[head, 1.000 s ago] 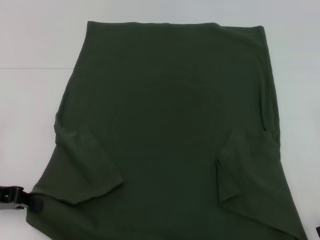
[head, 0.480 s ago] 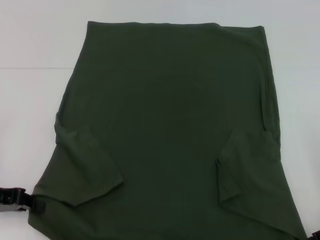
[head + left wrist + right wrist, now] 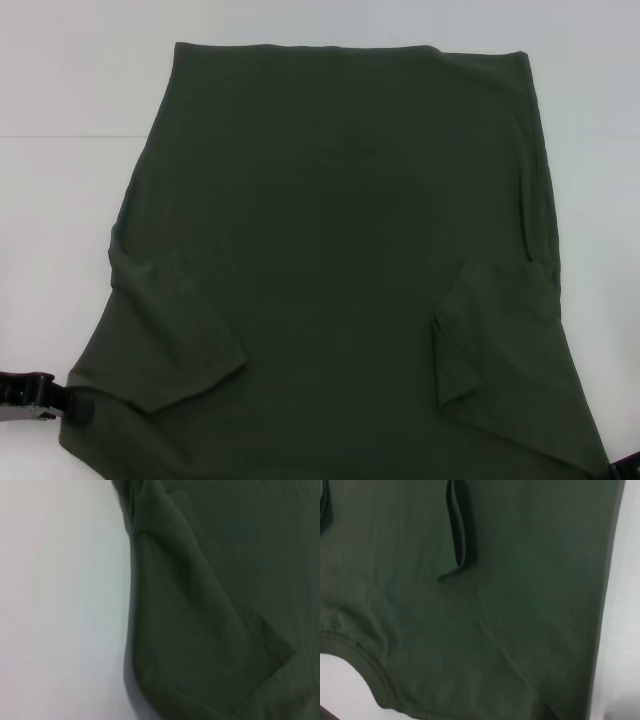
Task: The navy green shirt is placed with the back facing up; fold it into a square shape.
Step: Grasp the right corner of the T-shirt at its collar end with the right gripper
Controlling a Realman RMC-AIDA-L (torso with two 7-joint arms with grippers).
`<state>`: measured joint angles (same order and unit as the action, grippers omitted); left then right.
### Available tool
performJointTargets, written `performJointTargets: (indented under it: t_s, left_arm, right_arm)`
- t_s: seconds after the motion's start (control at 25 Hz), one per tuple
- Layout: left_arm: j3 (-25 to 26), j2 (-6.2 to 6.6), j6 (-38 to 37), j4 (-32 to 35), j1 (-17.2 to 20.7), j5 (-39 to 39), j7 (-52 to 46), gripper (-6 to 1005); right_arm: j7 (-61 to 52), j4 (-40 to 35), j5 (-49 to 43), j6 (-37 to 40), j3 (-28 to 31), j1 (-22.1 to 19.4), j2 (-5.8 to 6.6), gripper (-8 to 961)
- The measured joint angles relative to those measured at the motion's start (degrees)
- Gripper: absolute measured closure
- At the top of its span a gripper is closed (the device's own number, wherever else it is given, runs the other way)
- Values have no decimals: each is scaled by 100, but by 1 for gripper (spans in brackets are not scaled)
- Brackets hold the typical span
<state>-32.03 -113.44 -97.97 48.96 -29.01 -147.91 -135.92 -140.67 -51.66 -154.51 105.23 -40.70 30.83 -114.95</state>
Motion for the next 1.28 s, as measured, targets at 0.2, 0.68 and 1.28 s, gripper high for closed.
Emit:
performJointTargets:
  t_s: [0.2, 0.68, 1.28]
  left_arm:
    - [6, -1, -11, 0, 1, 0, -2, 974]
    - [12, -3, -40, 0, 10, 0, 8, 973]
    - [12, -11, -47, 0, 9, 0, 13, 974]
  right_arm:
    - [-1, 4, 0, -22, -14, 17, -18, 210]
    - [-4, 20, 1, -110, -140, 58, -82, 210]
    - [-4, 25, -9, -131, -145, 59, -85, 211]
